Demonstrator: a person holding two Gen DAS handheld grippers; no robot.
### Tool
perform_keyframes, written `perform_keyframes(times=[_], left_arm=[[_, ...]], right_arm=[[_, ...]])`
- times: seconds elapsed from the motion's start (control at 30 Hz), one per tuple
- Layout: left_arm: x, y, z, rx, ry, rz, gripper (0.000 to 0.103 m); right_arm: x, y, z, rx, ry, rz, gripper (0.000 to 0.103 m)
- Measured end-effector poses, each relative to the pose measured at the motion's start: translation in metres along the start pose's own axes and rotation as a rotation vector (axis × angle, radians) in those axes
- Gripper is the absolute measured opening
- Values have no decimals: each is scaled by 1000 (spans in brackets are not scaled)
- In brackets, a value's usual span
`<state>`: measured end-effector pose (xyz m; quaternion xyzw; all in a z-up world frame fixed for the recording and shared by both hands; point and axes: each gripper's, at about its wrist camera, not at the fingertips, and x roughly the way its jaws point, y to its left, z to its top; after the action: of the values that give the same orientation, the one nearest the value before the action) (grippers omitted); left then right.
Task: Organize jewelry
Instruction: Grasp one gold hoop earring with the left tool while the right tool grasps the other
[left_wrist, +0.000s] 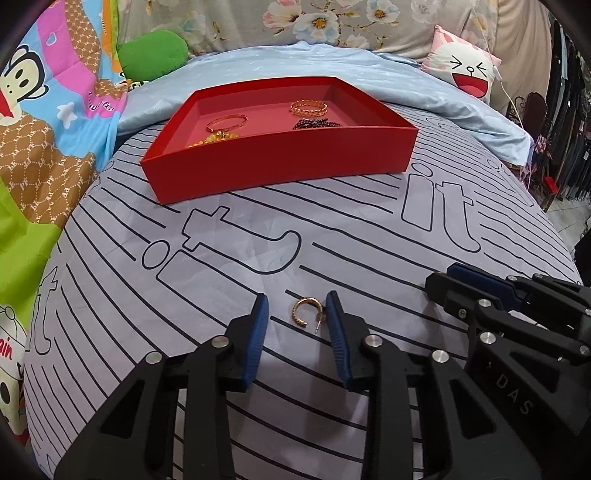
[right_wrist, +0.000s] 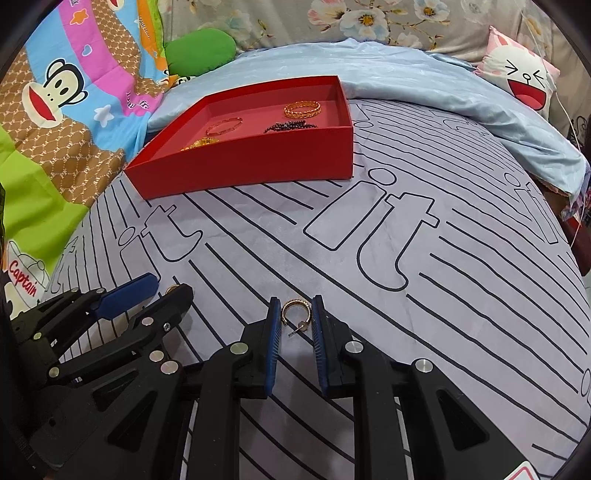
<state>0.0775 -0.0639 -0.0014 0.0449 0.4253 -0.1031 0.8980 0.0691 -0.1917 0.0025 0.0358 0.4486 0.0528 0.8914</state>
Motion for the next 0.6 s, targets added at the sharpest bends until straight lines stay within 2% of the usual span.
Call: perform_keyframes(times=[0.17,0.6], left_arm=[[0,0,1,0,1,-8,18],[-2,0,0,-8,6,-24,17]], right_arm=[[-1,0,0,1,-1,-2,16],[-7,-1,1,7,-12,3,16]])
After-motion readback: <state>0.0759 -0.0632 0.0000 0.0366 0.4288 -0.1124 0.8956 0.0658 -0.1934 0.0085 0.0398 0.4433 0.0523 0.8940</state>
